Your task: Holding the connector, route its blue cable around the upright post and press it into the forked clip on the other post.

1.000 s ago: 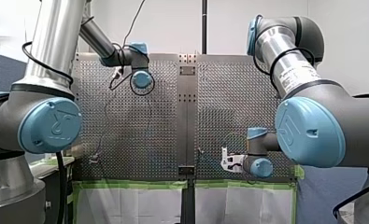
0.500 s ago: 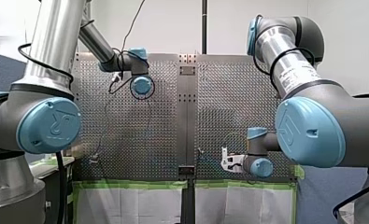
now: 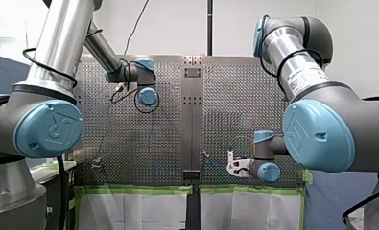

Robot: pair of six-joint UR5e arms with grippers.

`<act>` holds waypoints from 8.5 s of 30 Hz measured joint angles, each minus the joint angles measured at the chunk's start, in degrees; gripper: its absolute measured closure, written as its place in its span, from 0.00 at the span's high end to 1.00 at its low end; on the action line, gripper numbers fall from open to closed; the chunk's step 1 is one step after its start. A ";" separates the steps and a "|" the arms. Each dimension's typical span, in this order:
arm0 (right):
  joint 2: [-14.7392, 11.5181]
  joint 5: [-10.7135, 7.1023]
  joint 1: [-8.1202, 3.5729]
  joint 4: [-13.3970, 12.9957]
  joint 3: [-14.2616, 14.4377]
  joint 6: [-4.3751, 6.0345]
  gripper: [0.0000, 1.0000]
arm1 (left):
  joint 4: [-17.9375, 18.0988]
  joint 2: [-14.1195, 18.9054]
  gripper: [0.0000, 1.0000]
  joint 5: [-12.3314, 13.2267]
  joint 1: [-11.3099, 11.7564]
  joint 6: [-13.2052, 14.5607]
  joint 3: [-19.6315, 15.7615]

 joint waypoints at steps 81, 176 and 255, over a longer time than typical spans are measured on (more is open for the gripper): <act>-0.03 0.26 0.65 0.00 -0.02 0.01 0.00 | -5.25 -26.92 0.99 6.15 -0.84 -7.09 1.34; -0.20 0.04 1.57 1.49 -0.93 -3.53 0.00 | 3.80 -33.20 0.99 24.73 -11.48 -45.61 4.94; -0.93 -5.29 0.91 2.70 -0.96 -3.13 0.00 | 9.57 -35.48 0.00 10.42 -14.98 -52.37 7.05</act>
